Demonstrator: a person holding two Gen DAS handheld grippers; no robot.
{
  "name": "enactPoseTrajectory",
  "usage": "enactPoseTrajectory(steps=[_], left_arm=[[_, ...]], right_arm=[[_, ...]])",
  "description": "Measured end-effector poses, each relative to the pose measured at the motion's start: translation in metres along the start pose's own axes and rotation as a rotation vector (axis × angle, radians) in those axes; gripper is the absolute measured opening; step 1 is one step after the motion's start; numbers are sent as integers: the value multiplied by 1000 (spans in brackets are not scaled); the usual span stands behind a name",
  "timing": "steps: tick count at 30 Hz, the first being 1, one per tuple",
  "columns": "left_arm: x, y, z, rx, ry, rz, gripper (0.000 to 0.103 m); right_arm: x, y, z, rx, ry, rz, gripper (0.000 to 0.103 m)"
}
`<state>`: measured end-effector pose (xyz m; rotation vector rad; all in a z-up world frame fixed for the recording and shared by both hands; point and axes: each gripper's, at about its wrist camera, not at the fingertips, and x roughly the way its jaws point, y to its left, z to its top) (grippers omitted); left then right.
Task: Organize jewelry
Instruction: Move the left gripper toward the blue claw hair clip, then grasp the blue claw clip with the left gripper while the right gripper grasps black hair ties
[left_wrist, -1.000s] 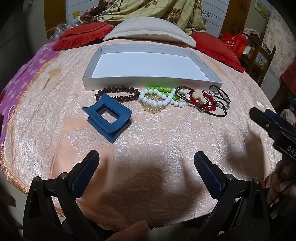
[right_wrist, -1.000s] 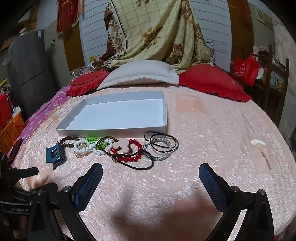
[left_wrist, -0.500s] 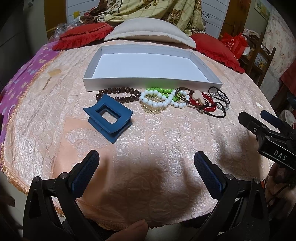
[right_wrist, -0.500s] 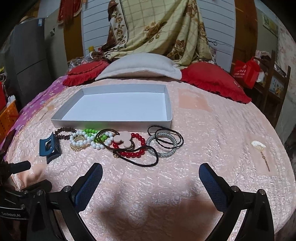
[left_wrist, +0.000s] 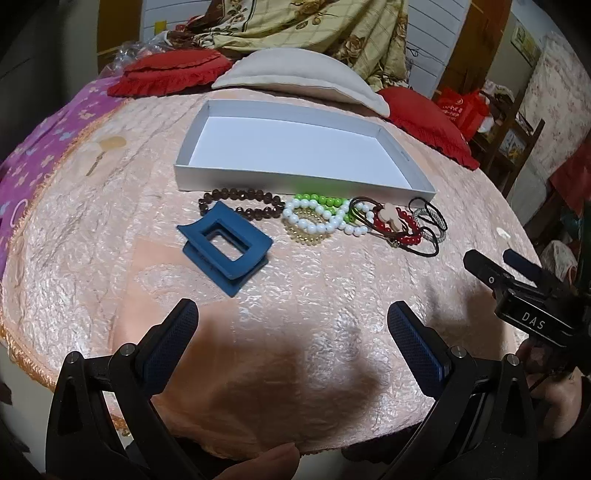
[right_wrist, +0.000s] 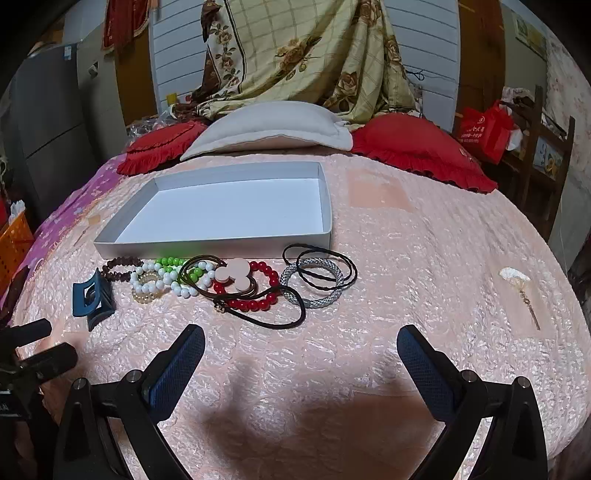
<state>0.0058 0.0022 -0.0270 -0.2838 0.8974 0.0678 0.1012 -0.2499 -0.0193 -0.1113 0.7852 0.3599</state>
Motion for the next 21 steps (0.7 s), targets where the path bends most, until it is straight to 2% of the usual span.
enactPoseTrajectory(steps=[4, 8, 11, 12, 15, 17, 21], left_arm=[[-5, 19, 6, -43, 30, -28, 103], [-12, 29, 21, 34, 21, 11, 103], [3, 37, 36, 99, 76, 36, 103], [11, 42, 41, 107, 94, 23, 103], [29, 48, 49, 185, 136, -106, 103], [35, 46, 50, 265, 133, -117, 102], [44, 44, 50, 310, 135, -154, 102]], right_arm=[[1, 1, 0, -4, 4, 4, 103], [0, 0, 0, 0, 1, 9, 103], [-1, -1, 0, 7, 1, 14, 103], [0, -1, 0, 8, 2, 15, 103], [-1, -1, 0, 4, 3, 15, 103], [1, 0, 0, 2, 8, 12, 103], [2, 1, 0, -1, 13, 15, 103]])
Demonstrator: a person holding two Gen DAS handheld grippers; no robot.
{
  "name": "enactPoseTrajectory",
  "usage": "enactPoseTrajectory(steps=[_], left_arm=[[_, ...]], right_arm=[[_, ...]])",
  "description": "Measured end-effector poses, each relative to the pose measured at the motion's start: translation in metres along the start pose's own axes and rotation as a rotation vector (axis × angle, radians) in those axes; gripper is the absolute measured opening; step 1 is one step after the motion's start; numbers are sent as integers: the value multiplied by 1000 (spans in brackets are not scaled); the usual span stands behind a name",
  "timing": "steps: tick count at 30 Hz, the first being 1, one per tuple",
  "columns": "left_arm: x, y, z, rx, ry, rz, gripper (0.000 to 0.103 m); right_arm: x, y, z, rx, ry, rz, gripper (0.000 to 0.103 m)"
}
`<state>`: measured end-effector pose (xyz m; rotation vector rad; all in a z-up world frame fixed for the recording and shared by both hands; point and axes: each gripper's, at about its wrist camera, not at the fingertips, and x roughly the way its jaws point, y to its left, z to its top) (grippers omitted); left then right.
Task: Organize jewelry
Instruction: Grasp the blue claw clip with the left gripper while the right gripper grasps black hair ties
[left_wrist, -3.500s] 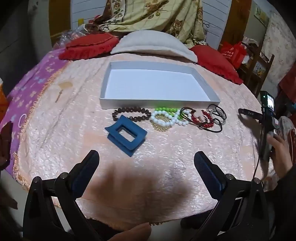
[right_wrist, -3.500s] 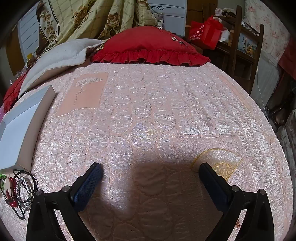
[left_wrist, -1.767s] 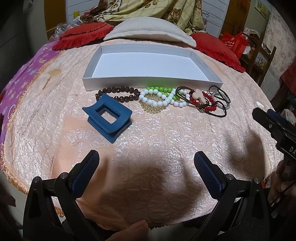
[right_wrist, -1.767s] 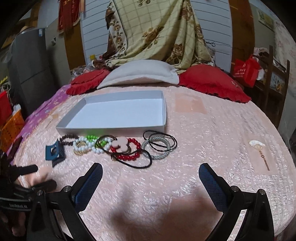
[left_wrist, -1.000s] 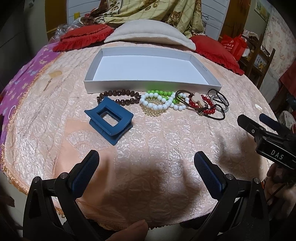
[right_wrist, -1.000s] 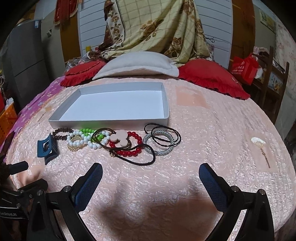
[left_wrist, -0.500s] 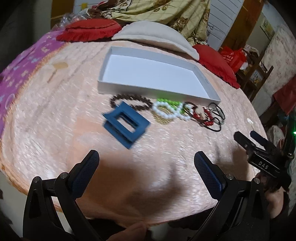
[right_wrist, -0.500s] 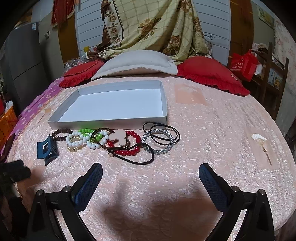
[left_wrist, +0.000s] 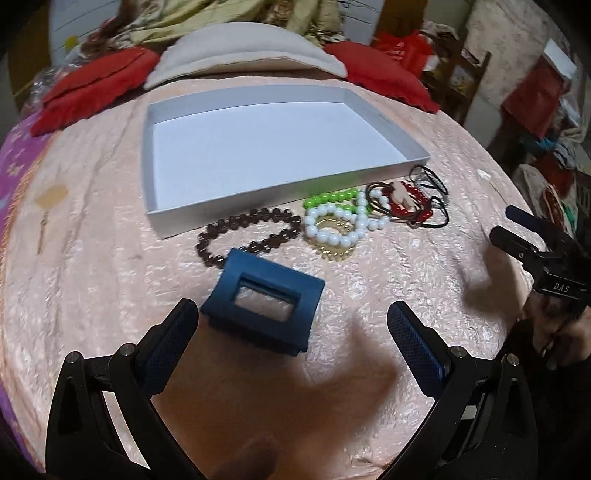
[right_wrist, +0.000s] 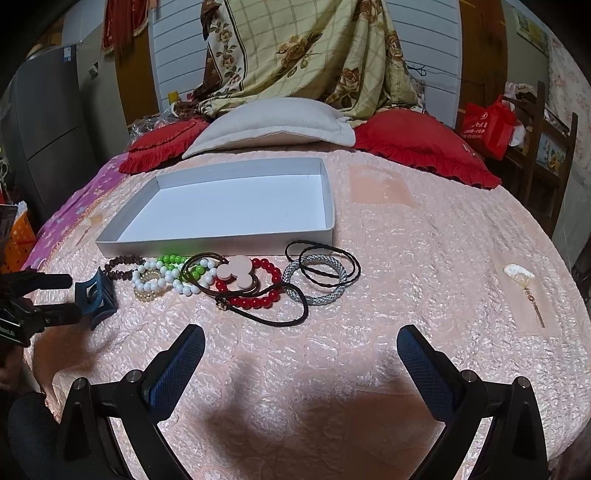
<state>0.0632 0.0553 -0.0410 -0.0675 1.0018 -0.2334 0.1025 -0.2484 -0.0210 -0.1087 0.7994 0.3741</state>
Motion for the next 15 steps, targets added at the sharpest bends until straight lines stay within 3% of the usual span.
enactPoseTrajectory(steps=[8, 13, 15], left_arm=[[18, 10, 10, 58, 7, 41, 102], [27, 12, 9, 53, 24, -2, 102], [30, 6, 7, 65, 21, -13, 90]], right_arm=[[4, 8, 0, -29, 11, 1, 103], [5, 8, 0, -25, 11, 2, 103], [5, 9, 0, -26, 13, 2, 103]])
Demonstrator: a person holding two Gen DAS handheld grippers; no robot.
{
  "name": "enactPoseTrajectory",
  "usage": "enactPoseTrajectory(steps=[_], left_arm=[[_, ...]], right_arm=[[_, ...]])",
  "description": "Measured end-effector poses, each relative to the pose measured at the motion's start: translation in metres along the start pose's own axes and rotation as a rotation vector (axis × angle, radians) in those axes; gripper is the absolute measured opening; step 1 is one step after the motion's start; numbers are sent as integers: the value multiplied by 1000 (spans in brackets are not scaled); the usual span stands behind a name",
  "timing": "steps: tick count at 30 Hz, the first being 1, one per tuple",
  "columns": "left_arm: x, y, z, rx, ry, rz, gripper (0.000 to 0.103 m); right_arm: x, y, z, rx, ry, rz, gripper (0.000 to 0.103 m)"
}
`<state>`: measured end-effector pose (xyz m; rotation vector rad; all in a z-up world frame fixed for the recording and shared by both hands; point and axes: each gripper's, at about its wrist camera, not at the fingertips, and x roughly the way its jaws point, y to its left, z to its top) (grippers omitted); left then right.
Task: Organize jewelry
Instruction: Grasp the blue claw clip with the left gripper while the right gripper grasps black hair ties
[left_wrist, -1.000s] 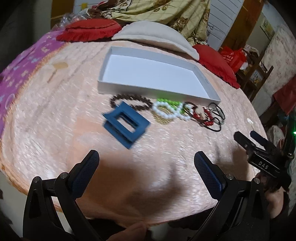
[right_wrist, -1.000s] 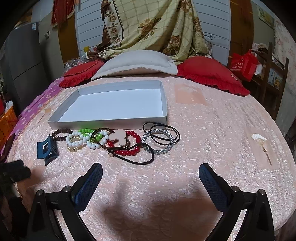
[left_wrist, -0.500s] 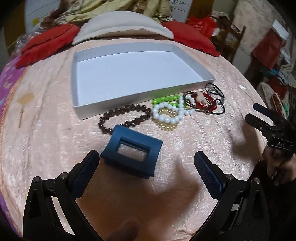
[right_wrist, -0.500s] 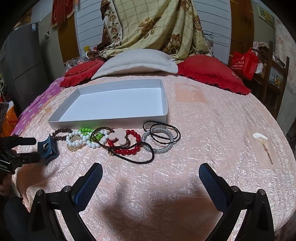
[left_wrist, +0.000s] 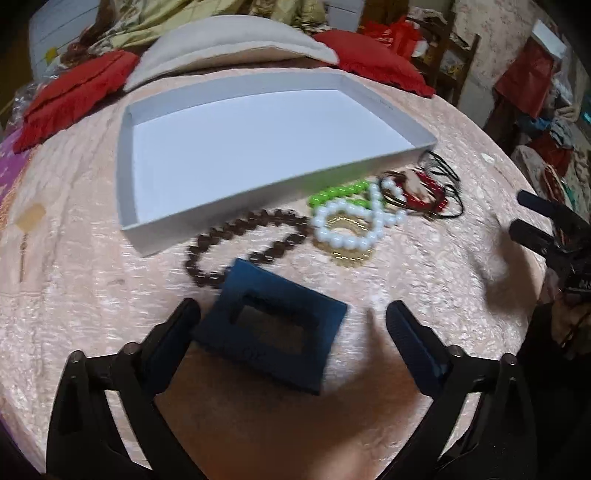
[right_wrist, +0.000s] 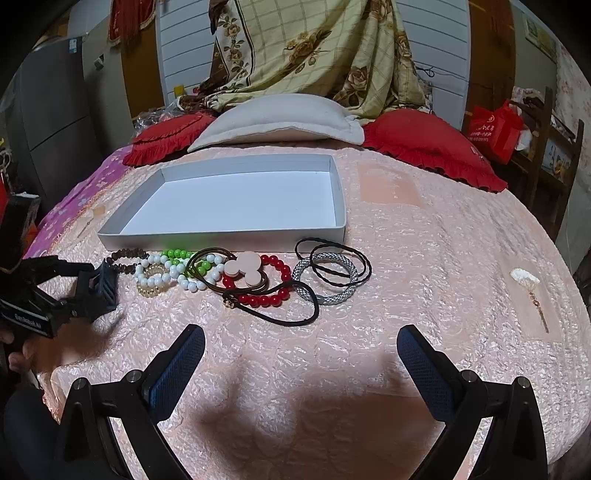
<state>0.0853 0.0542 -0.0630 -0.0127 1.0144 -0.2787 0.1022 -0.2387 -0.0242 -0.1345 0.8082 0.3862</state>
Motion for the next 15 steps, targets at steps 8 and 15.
enactPoseTrajectory(steps=[8, 15], left_arm=[[-19, -9, -7, -28, -49, 2, 73], [-48, -10, 5, -250, -82, 41, 73]], right_arm=[[1, -10, 0, 25, 15, -16, 103], [4, -39, -4, 101, 54, 18, 103]])
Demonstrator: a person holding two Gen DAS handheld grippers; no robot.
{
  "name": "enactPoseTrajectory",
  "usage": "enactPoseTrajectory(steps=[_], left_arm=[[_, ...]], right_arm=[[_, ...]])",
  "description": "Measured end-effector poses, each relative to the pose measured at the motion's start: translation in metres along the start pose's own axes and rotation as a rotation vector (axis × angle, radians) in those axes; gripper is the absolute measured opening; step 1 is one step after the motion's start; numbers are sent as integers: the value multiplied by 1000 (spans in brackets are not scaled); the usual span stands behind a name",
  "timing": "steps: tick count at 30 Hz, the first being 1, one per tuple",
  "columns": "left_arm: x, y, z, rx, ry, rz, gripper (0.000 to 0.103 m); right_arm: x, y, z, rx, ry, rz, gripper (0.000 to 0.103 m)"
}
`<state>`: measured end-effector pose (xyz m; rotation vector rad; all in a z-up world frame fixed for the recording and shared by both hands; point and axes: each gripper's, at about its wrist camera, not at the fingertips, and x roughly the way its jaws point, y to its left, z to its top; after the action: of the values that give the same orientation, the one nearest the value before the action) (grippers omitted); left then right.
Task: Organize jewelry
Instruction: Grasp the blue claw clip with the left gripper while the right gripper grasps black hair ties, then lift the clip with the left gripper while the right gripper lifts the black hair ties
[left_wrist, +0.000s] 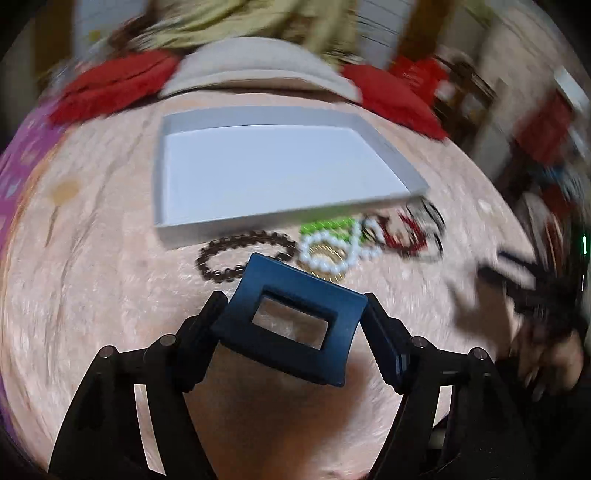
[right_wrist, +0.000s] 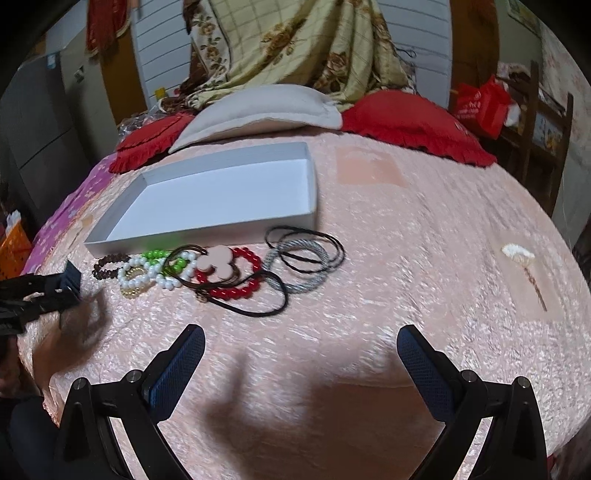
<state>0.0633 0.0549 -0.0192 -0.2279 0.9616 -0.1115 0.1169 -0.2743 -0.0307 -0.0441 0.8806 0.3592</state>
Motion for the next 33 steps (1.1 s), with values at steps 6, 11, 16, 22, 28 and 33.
enactPoseTrajectory(steps=[6, 11, 16, 22, 28, 33], left_arm=[[3, 0, -4, -284, -28, -2, 73], [17, -11, -15, -294, -75, 94, 73], [22, -4, -17, -306, -84, 150, 73], [26, -4, -17, -311, -70, 133, 73], [28, -10, -16, -288, -68, 142, 73], [31, -8, -16, -293, -60, 140, 73]], right_arm=[[4, -11, 3, -50, 16, 49, 101], [10, -3, 15, -164, -18, 81, 79], [20, 14, 37, -264, -87, 137, 46], [50, 17, 54, -240, -35, 131, 35], [77, 11, 61, -206, 44, 141, 20], [79, 11, 62, -189, 48, 141, 7]])
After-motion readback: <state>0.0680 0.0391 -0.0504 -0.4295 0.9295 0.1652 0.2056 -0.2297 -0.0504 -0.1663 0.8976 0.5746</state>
